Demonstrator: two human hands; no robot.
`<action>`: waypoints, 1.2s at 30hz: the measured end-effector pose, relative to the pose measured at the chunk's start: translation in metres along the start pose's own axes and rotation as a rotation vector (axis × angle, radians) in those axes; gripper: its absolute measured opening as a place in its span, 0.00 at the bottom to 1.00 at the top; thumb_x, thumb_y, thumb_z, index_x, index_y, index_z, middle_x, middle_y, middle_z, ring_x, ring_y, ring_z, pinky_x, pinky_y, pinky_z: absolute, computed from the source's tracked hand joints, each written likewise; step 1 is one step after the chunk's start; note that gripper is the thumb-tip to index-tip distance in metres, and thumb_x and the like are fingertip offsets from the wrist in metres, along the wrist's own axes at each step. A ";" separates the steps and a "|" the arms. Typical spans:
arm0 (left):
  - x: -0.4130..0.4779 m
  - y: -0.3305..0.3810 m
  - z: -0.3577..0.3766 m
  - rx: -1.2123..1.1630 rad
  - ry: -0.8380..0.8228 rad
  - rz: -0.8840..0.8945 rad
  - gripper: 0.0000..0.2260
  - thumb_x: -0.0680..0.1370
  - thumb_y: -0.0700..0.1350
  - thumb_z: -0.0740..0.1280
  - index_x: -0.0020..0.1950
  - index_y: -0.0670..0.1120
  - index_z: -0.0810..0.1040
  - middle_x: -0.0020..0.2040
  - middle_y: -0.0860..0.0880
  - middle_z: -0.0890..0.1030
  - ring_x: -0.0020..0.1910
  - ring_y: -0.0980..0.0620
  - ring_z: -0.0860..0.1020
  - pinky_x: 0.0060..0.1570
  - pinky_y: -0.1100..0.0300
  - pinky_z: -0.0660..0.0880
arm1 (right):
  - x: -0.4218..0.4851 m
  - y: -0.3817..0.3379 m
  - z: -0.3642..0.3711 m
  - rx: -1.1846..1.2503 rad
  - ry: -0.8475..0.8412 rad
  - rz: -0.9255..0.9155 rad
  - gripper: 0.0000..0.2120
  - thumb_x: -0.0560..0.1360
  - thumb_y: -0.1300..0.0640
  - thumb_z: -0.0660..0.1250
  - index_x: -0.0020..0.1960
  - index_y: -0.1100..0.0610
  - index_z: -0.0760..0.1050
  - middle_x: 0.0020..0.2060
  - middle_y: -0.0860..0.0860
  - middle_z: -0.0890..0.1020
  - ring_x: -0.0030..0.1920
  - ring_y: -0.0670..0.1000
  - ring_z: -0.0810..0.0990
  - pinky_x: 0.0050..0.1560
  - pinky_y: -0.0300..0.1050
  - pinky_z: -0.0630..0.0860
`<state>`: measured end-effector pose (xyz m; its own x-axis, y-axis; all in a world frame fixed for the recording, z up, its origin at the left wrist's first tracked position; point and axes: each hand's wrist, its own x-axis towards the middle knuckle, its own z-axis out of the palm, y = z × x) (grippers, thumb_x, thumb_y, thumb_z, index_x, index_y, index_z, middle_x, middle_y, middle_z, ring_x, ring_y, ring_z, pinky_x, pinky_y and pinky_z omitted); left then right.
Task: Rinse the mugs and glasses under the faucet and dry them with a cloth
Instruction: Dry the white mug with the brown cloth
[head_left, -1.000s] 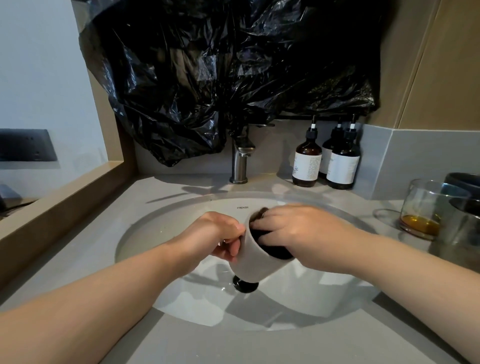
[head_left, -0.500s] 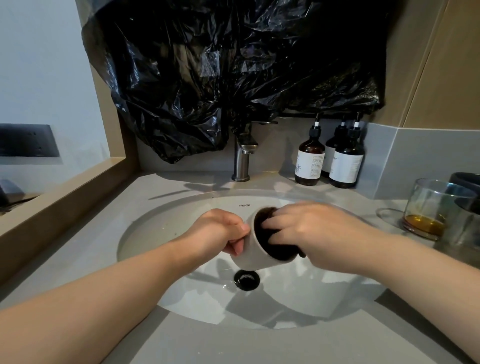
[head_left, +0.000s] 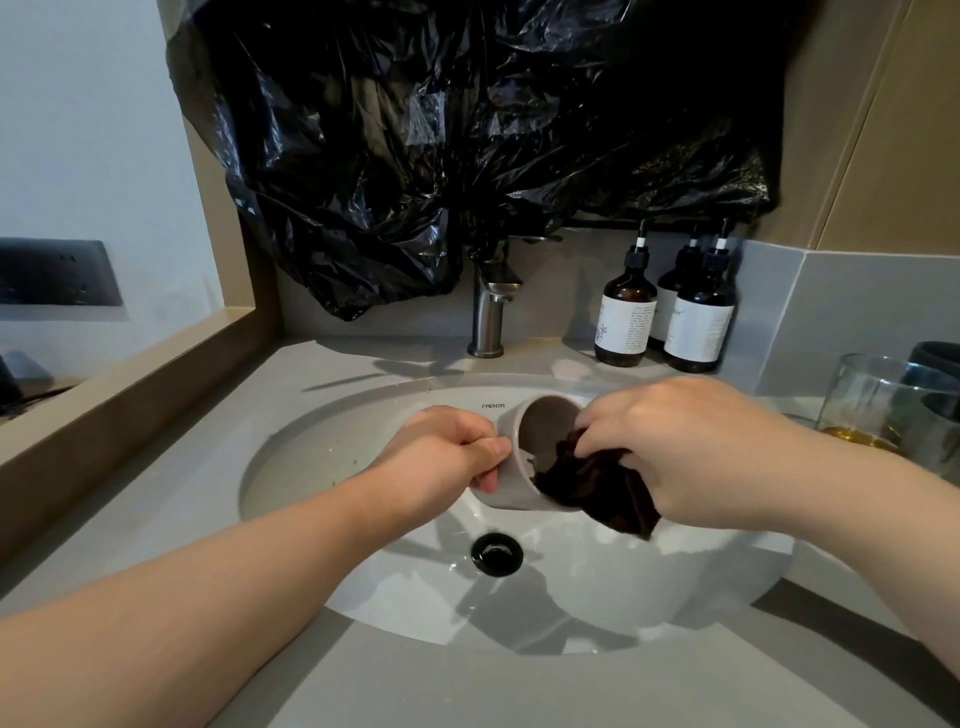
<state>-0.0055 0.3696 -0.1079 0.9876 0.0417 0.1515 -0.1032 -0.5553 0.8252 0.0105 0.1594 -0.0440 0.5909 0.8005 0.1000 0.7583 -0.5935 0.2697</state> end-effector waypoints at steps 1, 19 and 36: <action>-0.001 0.001 -0.001 -0.004 0.012 0.004 0.16 0.79 0.45 0.65 0.32 0.42 0.78 0.32 0.47 0.79 0.41 0.46 0.79 0.55 0.50 0.76 | 0.000 -0.002 -0.001 0.022 0.060 -0.008 0.18 0.74 0.59 0.61 0.60 0.43 0.75 0.57 0.37 0.75 0.56 0.45 0.74 0.48 0.42 0.73; -0.009 0.011 0.001 0.187 0.047 0.085 0.14 0.79 0.45 0.65 0.35 0.41 0.76 0.22 0.55 0.67 0.22 0.59 0.66 0.24 0.69 0.62 | 0.015 -0.011 0.021 0.623 0.019 0.119 0.17 0.74 0.64 0.64 0.56 0.46 0.79 0.52 0.41 0.79 0.54 0.44 0.76 0.58 0.42 0.73; -0.005 0.012 0.001 -0.187 0.018 -0.043 0.20 0.79 0.40 0.64 0.26 0.43 0.76 0.28 0.47 0.77 0.36 0.48 0.76 0.53 0.47 0.79 | 0.022 0.002 0.045 -0.163 0.285 -0.178 0.12 0.61 0.67 0.67 0.42 0.57 0.81 0.49 0.52 0.80 0.49 0.56 0.78 0.44 0.49 0.76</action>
<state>-0.0111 0.3621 -0.0995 0.9894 0.0776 0.1224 -0.0831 -0.3885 0.9177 0.0370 0.1723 -0.0842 0.3363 0.8946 0.2943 0.7747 -0.4405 0.4536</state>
